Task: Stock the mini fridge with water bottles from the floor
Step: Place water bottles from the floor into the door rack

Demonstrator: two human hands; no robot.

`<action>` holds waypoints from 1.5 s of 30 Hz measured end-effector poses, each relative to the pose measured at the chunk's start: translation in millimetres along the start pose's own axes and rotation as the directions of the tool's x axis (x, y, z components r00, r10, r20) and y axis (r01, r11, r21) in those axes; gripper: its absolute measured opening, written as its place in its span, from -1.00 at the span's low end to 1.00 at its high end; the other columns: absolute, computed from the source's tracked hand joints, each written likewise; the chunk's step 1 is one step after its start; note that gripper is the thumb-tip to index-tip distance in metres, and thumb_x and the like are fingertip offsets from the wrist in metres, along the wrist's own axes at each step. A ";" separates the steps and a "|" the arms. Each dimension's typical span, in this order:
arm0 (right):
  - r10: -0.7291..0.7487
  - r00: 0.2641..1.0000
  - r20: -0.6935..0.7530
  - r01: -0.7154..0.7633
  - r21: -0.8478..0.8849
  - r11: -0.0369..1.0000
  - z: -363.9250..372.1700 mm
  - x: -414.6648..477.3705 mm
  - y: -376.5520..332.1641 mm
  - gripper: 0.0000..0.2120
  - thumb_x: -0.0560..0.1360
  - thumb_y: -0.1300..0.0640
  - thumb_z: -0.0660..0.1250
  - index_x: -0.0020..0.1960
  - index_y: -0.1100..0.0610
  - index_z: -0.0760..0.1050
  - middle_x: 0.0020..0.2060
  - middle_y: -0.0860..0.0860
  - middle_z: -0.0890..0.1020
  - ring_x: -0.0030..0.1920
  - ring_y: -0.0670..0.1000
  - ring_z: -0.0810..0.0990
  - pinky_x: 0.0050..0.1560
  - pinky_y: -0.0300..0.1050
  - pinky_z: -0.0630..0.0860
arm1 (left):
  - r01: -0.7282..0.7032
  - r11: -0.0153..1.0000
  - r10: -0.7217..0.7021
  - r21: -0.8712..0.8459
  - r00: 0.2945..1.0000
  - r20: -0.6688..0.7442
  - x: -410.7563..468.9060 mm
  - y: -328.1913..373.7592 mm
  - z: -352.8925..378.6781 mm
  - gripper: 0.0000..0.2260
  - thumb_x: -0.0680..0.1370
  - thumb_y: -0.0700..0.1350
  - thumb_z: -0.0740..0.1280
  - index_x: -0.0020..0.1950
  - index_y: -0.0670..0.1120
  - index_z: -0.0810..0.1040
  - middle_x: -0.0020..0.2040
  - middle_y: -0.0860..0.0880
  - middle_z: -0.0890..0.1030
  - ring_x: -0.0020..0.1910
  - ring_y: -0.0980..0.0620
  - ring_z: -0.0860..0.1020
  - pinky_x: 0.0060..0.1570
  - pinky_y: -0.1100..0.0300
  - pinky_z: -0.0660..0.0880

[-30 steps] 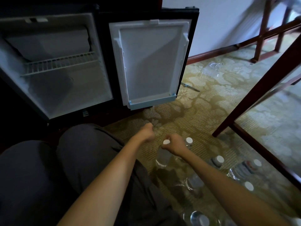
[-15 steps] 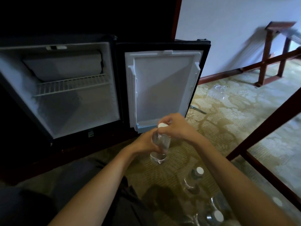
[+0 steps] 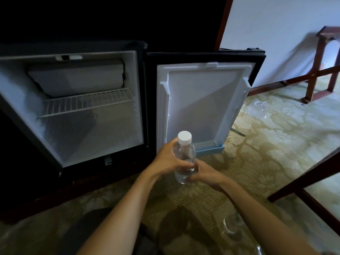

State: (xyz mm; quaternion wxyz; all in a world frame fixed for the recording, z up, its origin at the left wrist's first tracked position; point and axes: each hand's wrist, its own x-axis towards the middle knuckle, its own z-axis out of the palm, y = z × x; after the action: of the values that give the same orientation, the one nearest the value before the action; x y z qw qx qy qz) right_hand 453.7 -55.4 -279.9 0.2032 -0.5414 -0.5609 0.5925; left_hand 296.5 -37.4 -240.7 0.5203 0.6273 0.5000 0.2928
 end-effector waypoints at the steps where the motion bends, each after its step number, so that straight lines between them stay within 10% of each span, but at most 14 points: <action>1: -0.025 0.999 0.034 0.025 -0.009 1.000 -1.9 4.3 -3.1 -0.48 0.37 0.38 0.37 0.22 -0.01 0.38 0.13 0.00 0.55 0.16 -0.02 0.55 0.10 -0.15 0.54 | -0.015 1.000 0.016 -0.024 0.999 0.047 1.6 3.3 -2.2 -0.38 0.27 -0.26 0.53 0.27 -0.05 0.41 0.17 -0.04 0.56 0.18 -0.03 0.52 0.20 0.04 0.50; 6: -0.124 0.990 -0.067 0.126 0.022 0.992 -4.1 28.2 -11.5 -0.53 0.33 0.36 0.44 0.17 0.05 0.45 0.05 -0.01 0.61 0.07 -0.09 0.62 0.02 -0.22 0.59 | -0.043 0.985 0.062 -0.164 0.992 0.111 22.6 13.7 -14.6 -0.44 0.29 -0.37 0.46 0.19 0.02 0.44 0.07 0.02 0.57 0.10 0.02 0.54 0.07 0.17 0.51; 10: -0.045 0.928 -0.369 0.100 0.131 0.986 -10.3 63.0 -6.8 -0.50 0.26 0.39 0.47 0.16 0.20 0.46 0.01 0.07 0.63 0.08 0.06 0.62 0.03 -0.15 0.58 | 0.020 0.938 -0.068 -0.346 0.989 -0.128 42.2 10.8 -21.9 -0.64 0.44 -0.35 0.35 0.20 -0.09 0.49 0.11 -0.03 0.57 0.10 0.03 0.54 0.00 0.30 0.49; 13: 0.019 0.849 -0.528 0.077 0.160 0.984 -14.6 88.7 -6.1 -0.54 0.23 0.38 0.50 0.06 0.15 0.46 -0.01 0.07 0.61 0.08 0.08 0.59 0.09 -0.06 0.54 | 0.204 0.965 -0.249 -0.164 0.911 -0.329 51.7 -12.4 -28.8 -0.74 0.52 -0.25 0.24 0.21 -0.13 0.49 0.14 -0.10 0.56 0.13 -0.07 0.53 0.03 0.16 0.48; 22: -0.001 0.825 -0.566 -0.107 -0.159 0.981 -6.7 157.1 -2.9 -0.48 0.25 0.30 0.50 0.15 0.14 0.42 -0.04 0.04 0.58 0.02 0.04 0.56 0.04 -0.09 0.52 | 0.280 0.959 -0.267 0.041 0.944 -0.195 52.7 -41.4 -37.7 -0.57 0.55 -0.31 0.13 0.41 -0.04 0.30 0.39 -0.09 0.38 0.30 -0.03 0.42 0.07 0.18 0.45; 30: 0.038 0.821 -0.570 -0.097 -0.073 0.993 0.8 175.0 16.7 -0.37 0.27 0.43 0.42 0.27 0.18 0.28 0.07 0.11 0.53 0.09 0.07 0.50 0.03 -0.02 0.51 | 0.327 0.937 -0.312 0.125 0.942 -0.125 54.9 -48.0 -30.6 -0.55 0.61 -0.23 0.06 0.50 -0.02 0.13 0.47 -0.11 0.28 0.38 -0.08 0.35 0.29 0.10 0.35; 45: 0.097 0.876 -0.473 -0.174 -0.123 0.977 -5.2 162.0 13.5 -0.33 0.38 0.27 0.43 0.36 0.25 0.14 0.24 0.20 0.46 0.28 0.19 0.44 0.28 0.01 0.42 | 0.356 0.918 -0.340 0.176 0.933 -0.114 51.7 -43.6 -19.9 -0.55 0.60 -0.25 0.08 0.49 -0.02 0.17 0.45 -0.11 0.32 0.32 -0.07 0.41 0.04 0.21 0.36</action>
State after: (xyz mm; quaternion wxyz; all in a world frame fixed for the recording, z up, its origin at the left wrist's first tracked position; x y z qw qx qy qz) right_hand 409.5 80.4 -357.7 0.2446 -0.7199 -0.5027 0.4113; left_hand 281.7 16.2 -284.2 0.4799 0.5636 0.6503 0.1708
